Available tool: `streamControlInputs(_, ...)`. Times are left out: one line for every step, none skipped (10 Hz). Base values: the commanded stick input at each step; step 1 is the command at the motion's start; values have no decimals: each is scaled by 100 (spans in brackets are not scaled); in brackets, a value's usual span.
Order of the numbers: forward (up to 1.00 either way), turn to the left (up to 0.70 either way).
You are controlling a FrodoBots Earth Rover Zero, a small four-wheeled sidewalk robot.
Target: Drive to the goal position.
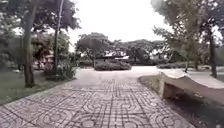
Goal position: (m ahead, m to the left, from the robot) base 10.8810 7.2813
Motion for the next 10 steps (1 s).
streamControlInputs(100,0)
streamControlInputs(100,0)
streamControlInputs(100,0)
streamControlInputs(100,0)
streamControlInputs(100,0)
streamControlInputs(100,0)
streamControlInputs(100,0)
streamControlInputs(100,0)
streamControlInputs(100,0)
streamControlInputs(100,0)
